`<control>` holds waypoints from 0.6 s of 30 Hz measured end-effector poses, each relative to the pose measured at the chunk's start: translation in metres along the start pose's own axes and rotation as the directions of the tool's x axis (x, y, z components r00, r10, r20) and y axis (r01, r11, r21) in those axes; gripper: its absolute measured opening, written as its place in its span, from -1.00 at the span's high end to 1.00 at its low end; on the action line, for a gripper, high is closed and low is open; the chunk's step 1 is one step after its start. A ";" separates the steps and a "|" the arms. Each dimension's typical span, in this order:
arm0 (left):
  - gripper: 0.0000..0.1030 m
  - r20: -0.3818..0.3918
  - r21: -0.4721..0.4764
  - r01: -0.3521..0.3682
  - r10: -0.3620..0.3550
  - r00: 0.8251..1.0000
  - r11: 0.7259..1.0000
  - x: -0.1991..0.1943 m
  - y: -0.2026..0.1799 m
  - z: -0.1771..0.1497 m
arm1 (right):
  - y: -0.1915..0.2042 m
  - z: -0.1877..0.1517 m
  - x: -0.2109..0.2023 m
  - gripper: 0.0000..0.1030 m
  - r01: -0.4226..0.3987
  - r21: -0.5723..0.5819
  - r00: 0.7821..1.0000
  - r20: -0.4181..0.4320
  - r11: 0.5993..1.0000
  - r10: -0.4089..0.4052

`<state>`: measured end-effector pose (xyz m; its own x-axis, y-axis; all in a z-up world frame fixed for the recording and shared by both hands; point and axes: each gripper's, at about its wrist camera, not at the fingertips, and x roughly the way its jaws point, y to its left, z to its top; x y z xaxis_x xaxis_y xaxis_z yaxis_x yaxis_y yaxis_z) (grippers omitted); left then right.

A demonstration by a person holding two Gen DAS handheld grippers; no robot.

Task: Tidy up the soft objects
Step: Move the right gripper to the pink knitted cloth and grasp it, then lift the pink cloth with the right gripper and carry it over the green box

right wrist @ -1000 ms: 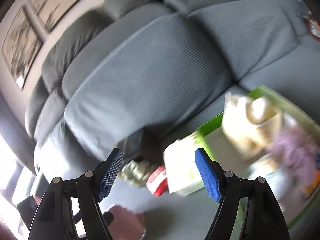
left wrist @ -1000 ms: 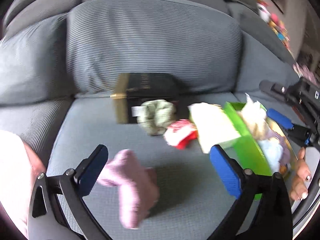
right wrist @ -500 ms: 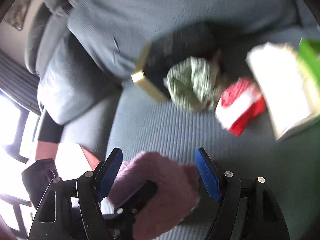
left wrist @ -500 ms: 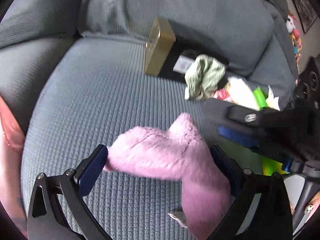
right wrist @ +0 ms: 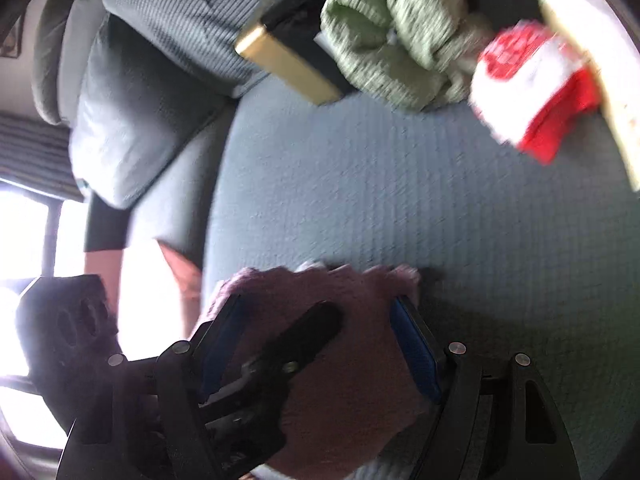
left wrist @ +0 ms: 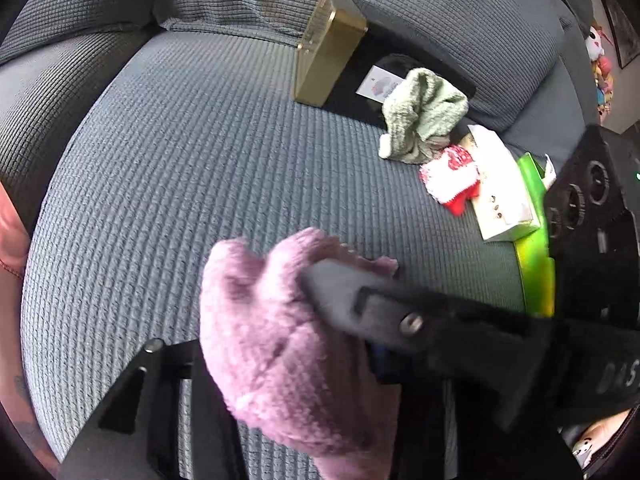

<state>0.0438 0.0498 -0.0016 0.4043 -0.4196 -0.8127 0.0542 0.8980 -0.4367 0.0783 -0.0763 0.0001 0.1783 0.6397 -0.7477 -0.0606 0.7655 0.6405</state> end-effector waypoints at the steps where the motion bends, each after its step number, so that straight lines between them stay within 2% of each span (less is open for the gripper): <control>1: 0.48 -0.006 0.001 0.016 -0.016 1.000 1.000 0.003 -0.001 0.003 | 0.001 0.001 0.002 -0.48 -0.034 0.003 0.999 -0.017 0.999 0.035; 3: 0.62 -0.014 0.015 0.050 -0.049 0.999 0.999 0.002 -0.007 0.002 | 0.004 -0.001 0.005 -0.47 -0.100 0.016 0.994 -0.041 0.995 0.101; 6: 0.63 0.033 0.057 0.028 -0.030 0.999 0.998 -0.005 -0.019 0.001 | 0.008 -0.005 0.001 -0.47 -0.123 0.011 0.992 -0.031 0.992 0.124; 9: 0.63 0.102 0.107 0.033 -0.044 0.994 0.994 -0.021 -0.031 -0.001 | 0.012 -0.005 -0.014 -0.43 -0.156 -0.008 0.988 0.004 0.988 0.156; 12: 0.63 0.173 0.161 0.037 -0.064 0.983 0.986 -0.037 -0.042 -0.004 | 0.015 -0.009 -0.033 -0.31 -0.182 -0.044 0.981 0.054 0.982 0.185; 18: 0.62 0.234 0.191 0.061 -0.105 0.967 0.980 -0.048 -0.050 -0.004 | 0.015 -0.011 -0.052 -0.04 -0.217 -0.057 0.967 0.127 0.975 0.222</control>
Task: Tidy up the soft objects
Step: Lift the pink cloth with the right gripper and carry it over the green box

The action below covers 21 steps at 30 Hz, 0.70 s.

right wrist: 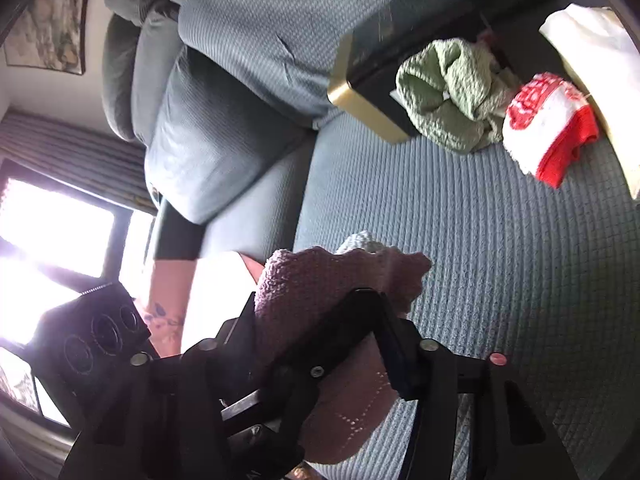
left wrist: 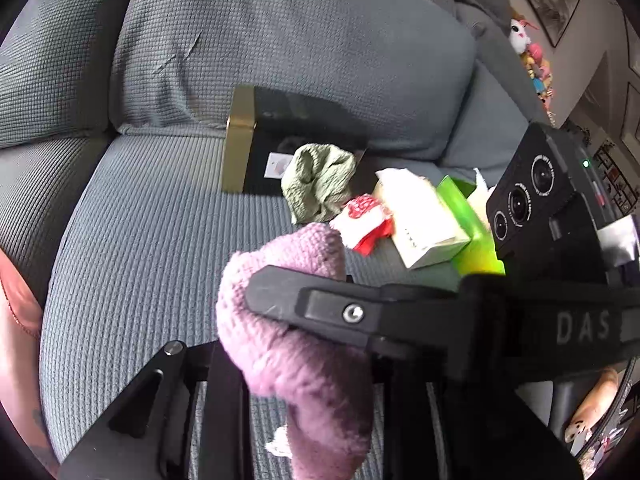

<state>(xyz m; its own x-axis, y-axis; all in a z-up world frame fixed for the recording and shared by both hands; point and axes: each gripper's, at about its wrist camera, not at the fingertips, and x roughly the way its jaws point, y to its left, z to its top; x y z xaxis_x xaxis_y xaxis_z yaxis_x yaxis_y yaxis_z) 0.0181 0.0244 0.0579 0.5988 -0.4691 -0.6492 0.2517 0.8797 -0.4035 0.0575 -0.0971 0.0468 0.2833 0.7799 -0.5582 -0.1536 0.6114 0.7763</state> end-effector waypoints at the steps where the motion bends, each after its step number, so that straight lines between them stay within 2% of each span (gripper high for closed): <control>1: 0.61 0.005 -0.002 0.007 -0.007 1.000 1.000 -0.002 0.000 0.001 | -0.002 0.000 -0.003 0.00 -0.003 0.005 1.000 0.005 1.000 0.003; 5: 0.49 0.014 0.001 -0.008 0.008 1.000 1.000 -0.002 -0.006 0.003 | -0.003 0.003 -0.009 0.05 -0.023 0.019 0.999 0.026 1.000 0.022; 7: 0.38 0.016 -0.003 -0.021 0.021 1.000 1.000 -0.003 -0.006 0.004 | -0.002 0.003 -0.011 0.05 -0.023 0.016 0.999 0.027 1.000 0.023; 9: 0.15 0.011 -0.005 -0.032 0.032 0.999 0.999 -0.003 -0.005 0.003 | -0.001 0.004 -0.011 0.05 -0.023 0.012 0.999 0.029 1.000 0.023; 11: 0.08 -0.002 -0.013 -0.028 0.027 1.000 1.000 -0.002 -0.003 0.003 | -0.001 0.004 -0.014 0.08 -0.002 0.001 0.999 0.039 1.000 0.002; 16: 0.05 -0.003 -0.004 -0.035 0.035 0.999 0.999 -0.002 -0.004 0.003 | -0.002 0.005 -0.016 0.12 0.018 -0.010 0.999 0.047 1.000 -0.017; 18: -0.08 -0.010 -0.008 -0.035 0.035 0.999 0.999 -0.001 -0.003 0.002 | -0.003 0.005 -0.017 0.14 0.023 -0.008 0.998 0.051 1.000 -0.023; 21: -0.15 -0.024 -0.012 -0.002 0.001 1.000 1.000 -0.002 -0.004 0.002 | -0.004 0.006 -0.023 0.25 0.060 -0.008 0.995 0.078 0.998 -0.059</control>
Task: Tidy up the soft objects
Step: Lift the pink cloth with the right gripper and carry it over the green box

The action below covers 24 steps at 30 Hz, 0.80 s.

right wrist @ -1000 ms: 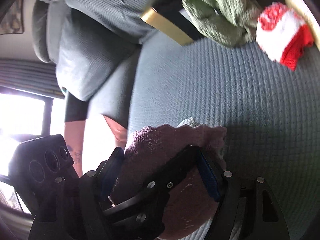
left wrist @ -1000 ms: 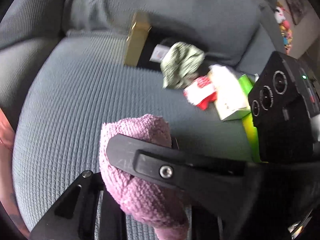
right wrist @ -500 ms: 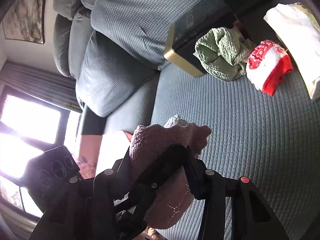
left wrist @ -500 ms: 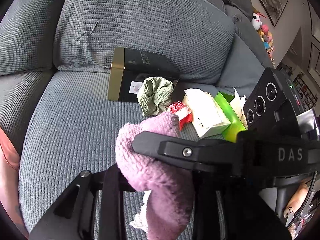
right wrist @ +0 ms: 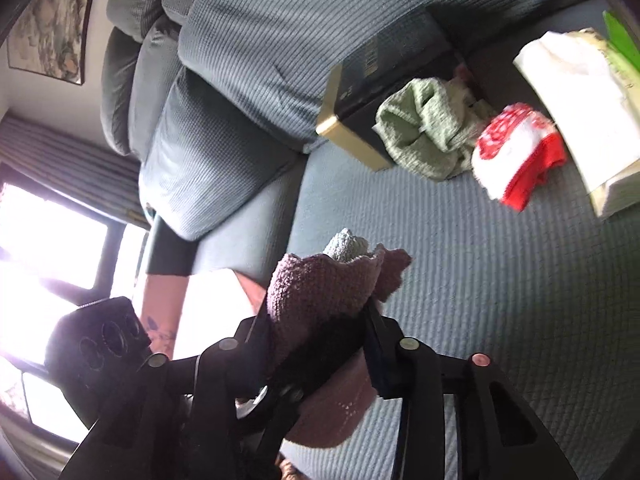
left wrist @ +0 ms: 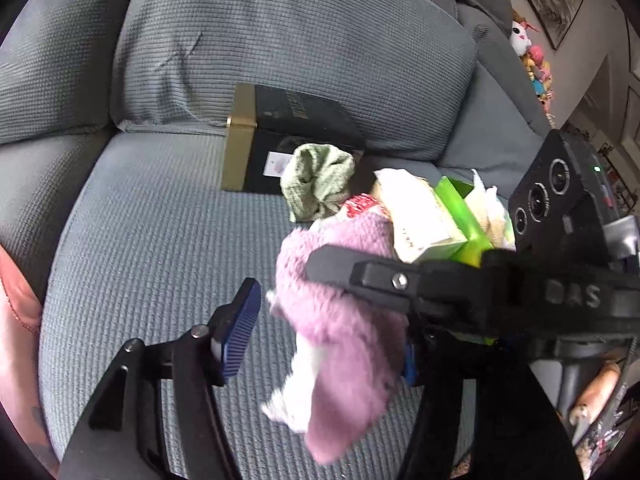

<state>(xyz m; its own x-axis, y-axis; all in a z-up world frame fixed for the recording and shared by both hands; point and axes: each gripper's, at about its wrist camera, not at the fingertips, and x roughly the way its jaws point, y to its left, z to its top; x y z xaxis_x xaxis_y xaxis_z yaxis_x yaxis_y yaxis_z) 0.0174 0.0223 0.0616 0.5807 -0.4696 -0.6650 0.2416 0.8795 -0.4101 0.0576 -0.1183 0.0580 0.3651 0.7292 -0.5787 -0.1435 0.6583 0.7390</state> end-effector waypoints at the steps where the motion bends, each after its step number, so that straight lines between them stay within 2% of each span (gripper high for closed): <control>1: -0.15 -0.001 0.005 0.012 -0.012 1.000 1.000 -0.001 -0.001 0.000 | 0.000 0.001 -0.002 0.29 0.014 -0.001 1.000 0.014 1.000 -0.014; 7: -0.10 0.001 0.016 0.061 -0.061 0.998 0.998 -0.001 -0.011 -0.003 | -0.006 0.003 -0.016 0.34 0.048 0.015 0.997 0.066 0.999 -0.048; 11: 0.30 0.030 0.038 0.138 -0.139 0.990 0.990 -0.008 -0.025 -0.002 | -0.007 0.005 -0.033 0.34 0.043 0.014 0.992 0.121 0.999 -0.044; 14: 0.42 0.045 0.059 0.197 -0.200 0.979 0.979 -0.013 -0.039 -0.001 | -0.010 0.007 -0.047 0.34 0.038 0.022 0.986 0.162 0.999 -0.041; 17: 0.42 0.061 0.091 0.251 -0.257 0.964 0.964 -0.016 -0.057 0.001 | -0.013 0.008 -0.075 0.34 0.087 0.018 0.961 0.260 0.996 -0.089; 21: 0.42 0.045 0.132 0.310 -0.318 0.947 0.942 -0.010 -0.091 0.010 | -0.020 0.008 -0.110 0.35 0.095 0.045 0.926 0.362 0.994 -0.105; 23: 0.42 0.019 0.153 0.298 -0.304 0.952 0.942 -0.004 -0.110 0.015 | -0.024 0.007 -0.130 0.34 0.119 0.075 0.891 0.431 0.990 -0.139; 24: 0.42 0.010 0.170 0.307 -0.313 0.950 0.937 0.000 -0.122 0.018 | -0.026 0.005 -0.143 0.34 0.138 0.085 0.864 0.476 0.987 -0.162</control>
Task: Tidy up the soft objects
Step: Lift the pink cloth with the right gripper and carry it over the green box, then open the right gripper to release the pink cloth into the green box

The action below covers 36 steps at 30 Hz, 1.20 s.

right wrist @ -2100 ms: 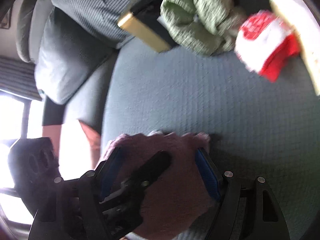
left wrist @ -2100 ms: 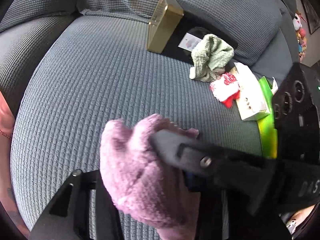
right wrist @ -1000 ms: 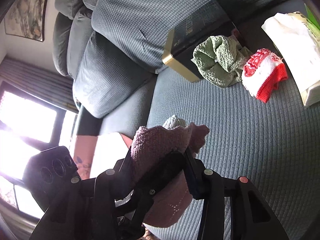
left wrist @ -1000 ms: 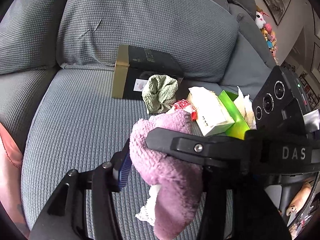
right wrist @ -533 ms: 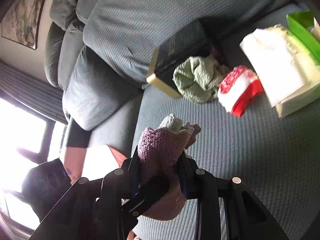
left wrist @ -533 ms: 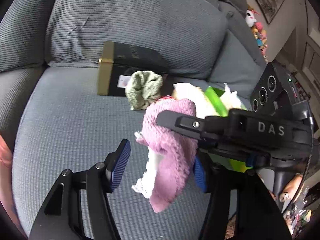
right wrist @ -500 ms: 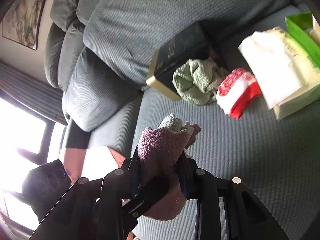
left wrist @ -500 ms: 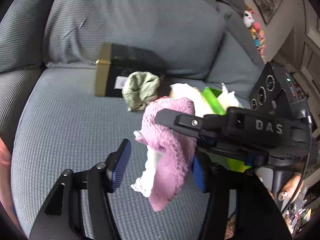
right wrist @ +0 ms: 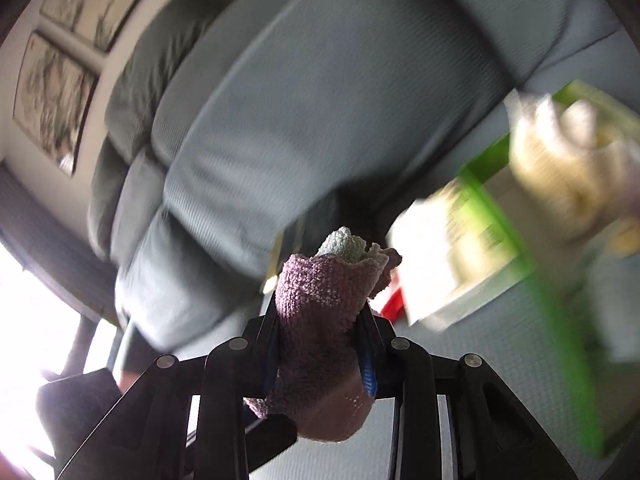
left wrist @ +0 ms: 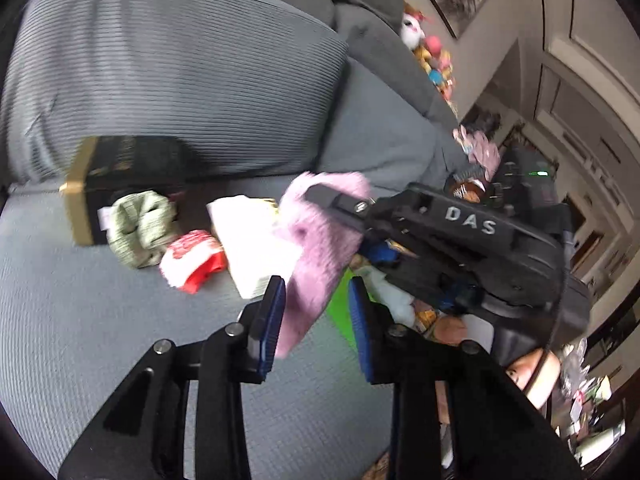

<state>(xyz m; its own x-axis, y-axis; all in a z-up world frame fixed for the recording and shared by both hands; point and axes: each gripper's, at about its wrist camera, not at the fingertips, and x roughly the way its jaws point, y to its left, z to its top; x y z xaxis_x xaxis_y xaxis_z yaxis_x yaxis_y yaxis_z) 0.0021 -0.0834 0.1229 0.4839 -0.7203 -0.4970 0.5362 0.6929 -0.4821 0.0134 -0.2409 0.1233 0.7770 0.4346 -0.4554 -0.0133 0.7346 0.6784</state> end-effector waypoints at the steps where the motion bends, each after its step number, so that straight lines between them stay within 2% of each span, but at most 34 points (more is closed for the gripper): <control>1: 0.42 -0.007 0.018 0.014 -0.014 1.000 1.000 0.006 -0.007 0.003 | -0.002 0.004 -0.009 0.34 0.020 -0.002 0.999 0.038 1.000 -0.020; 3: 0.42 -0.019 0.036 0.038 -0.037 0.999 0.999 0.023 -0.024 0.010 | -0.011 0.012 -0.032 0.34 0.066 0.007 0.989 0.131 0.998 -0.066; 6: 0.42 -0.044 0.059 0.069 -0.066 0.997 0.996 0.050 -0.046 0.019 | -0.027 0.022 -0.060 0.34 0.093 0.033 0.966 0.239 0.995 -0.098; 10: 0.42 -0.075 0.076 0.091 -0.085 0.994 0.993 0.085 -0.072 0.030 | -0.053 0.034 -0.092 0.34 0.121 0.079 0.914 0.379 0.990 -0.142; 12: 0.42 -0.095 0.076 0.089 -0.082 0.992 0.993 0.104 -0.083 0.037 | -0.063 0.037 -0.098 0.34 0.138 0.095 0.891 0.422 0.986 -0.165; 15: 0.42 -0.126 0.077 0.085 -0.075 0.989 0.993 0.127 -0.092 0.044 | -0.085 0.040 -0.105 0.34 0.116 0.138 0.874 0.456 0.984 -0.167; 17: 0.42 -0.148 0.085 0.077 -0.064 0.987 0.993 0.139 -0.097 0.044 | -0.097 0.042 -0.108 0.34 0.129 0.169 0.869 0.455 0.977 -0.193; 18: 0.42 -0.159 0.092 0.067 -0.052 0.986 0.994 0.146 -0.099 0.044 | -0.100 0.043 -0.107 0.34 0.165 0.188 0.865 0.444 0.968 -0.234; 19: 0.42 -0.171 0.096 0.059 -0.042 0.984 0.994 0.150 -0.098 0.043 | -0.105 0.045 -0.105 0.34 0.235 0.219 0.855 0.417 0.947 -0.308; 21: 0.42 -0.197 0.095 0.046 -0.026 0.980 0.994 0.162 -0.098 0.041 | -0.116 0.047 -0.099 0.34 0.301 0.260 0.845 0.372 0.918 -0.383; 24: 0.42 -0.222 0.065 0.033 -0.018 0.975 0.997 0.166 -0.091 0.032 | -0.138 0.047 -0.092 0.34 0.323 0.325 0.856 0.301 0.889 -0.421; 27: 0.42 -0.225 0.047 0.028 -0.016 0.974 0.999 0.163 -0.088 0.029 | -0.150 0.047 -0.087 0.34 0.398 0.332 0.835 0.255 0.855 -0.488; 30: 0.42 -0.208 0.062 0.004 0.009 0.978 0.998 0.151 -0.085 0.030 | -0.159 0.045 -0.082 0.34 0.449 0.333 0.831 0.185 0.829 -0.525; 33: 0.38 -0.194 0.063 -0.015 0.027 0.981 0.998 0.139 -0.081 0.031 | -0.162 0.041 -0.084 0.34 0.476 0.343 0.819 0.163 0.810 -0.550; 36: 0.35 -0.182 0.069 -0.048 0.060 0.981 0.996 0.126 -0.073 0.030 | -0.159 0.043 -0.089 0.34 0.479 0.339 0.818 0.163 0.810 -0.551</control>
<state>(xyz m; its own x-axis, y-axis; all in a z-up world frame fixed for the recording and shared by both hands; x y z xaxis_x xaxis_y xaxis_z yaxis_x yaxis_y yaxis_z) 0.0443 -0.2260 0.1171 0.3811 -0.6590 -0.6484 0.5588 0.7229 -0.4063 -0.0268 -0.4189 0.0813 0.7454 -0.1341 -0.6530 0.5743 0.6266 0.5268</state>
